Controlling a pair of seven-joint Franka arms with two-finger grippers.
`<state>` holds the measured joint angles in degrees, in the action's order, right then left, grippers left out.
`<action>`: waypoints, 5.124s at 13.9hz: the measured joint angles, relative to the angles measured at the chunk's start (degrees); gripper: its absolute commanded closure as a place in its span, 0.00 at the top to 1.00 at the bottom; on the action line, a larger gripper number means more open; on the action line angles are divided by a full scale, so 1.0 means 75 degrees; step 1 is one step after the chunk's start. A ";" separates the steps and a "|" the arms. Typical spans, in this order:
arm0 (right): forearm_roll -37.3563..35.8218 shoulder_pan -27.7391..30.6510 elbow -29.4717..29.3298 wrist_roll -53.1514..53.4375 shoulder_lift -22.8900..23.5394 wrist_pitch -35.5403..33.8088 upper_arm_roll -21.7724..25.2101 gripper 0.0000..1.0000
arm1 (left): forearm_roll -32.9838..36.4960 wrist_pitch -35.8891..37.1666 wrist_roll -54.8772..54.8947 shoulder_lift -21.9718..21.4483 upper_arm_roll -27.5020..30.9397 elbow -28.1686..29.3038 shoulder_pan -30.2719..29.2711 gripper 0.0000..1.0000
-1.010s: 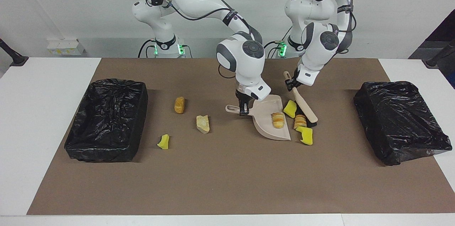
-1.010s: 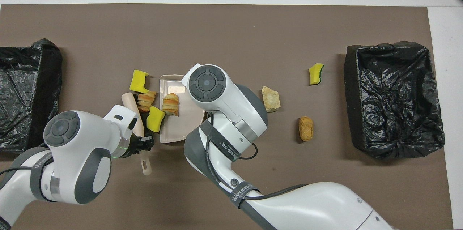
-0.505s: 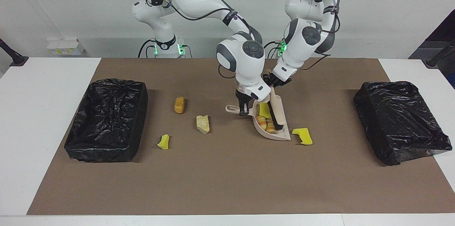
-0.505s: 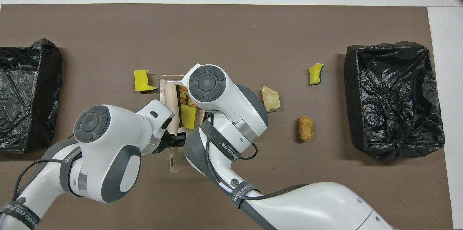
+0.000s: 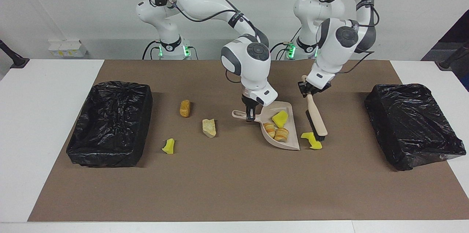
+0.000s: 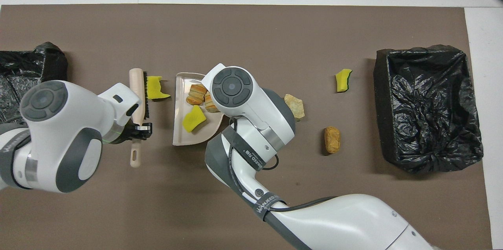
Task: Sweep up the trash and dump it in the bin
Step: 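Carry the loaded dustpan with the right gripper over the farther bin, then tip the dustpan with the right gripper to dump trash into the bin, then bring the empty dustpan back to the table center with the right gripper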
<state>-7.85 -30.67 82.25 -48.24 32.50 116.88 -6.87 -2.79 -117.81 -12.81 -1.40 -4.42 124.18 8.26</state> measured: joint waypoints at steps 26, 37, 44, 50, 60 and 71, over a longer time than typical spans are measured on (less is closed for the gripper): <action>0.1543 0.2985 0.0932 -0.4145 -0.1854 -0.0272 0.0024 0.00 | -0.0383 0.0725 -0.1298 -0.0771 -0.0172 0.0733 0.0868 0.00; 0.1805 0.7815 0.0897 -0.8843 -0.2460 -0.1333 0.0097 0.00 | -0.1005 -0.1566 -0.3486 -0.1551 -0.0276 0.3160 0.3898 0.44; -0.0908 0.7412 0.0818 -0.7814 -0.2779 -0.1347 0.0043 0.00 | -0.1033 -0.1188 -0.2561 -0.1574 -0.0008 0.2361 0.2748 1.00; -0.3552 0.6134 0.1081 -0.5426 -0.2935 -0.1979 0.0015 0.00 | -0.0522 -0.0381 -0.0147 -0.1102 0.0060 0.0892 0.0583 1.00; -0.4786 0.5397 0.1473 -0.4301 -0.3812 -0.2779 -0.0045 0.00 | 0.0319 0.2701 0.2021 -0.0050 0.0038 -0.2967 -0.0871 1.00; -0.1422 0.2772 0.0818 0.2205 -0.2946 -0.2640 -0.0219 0.00 | 0.0299 0.3001 0.1982 0.0119 0.0043 -0.3570 -0.0980 1.00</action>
<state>-18.51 -9.88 88.38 -31.70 10.41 97.09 -8.51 -0.55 -95.30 2.06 -0.50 -4.09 97.40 0.91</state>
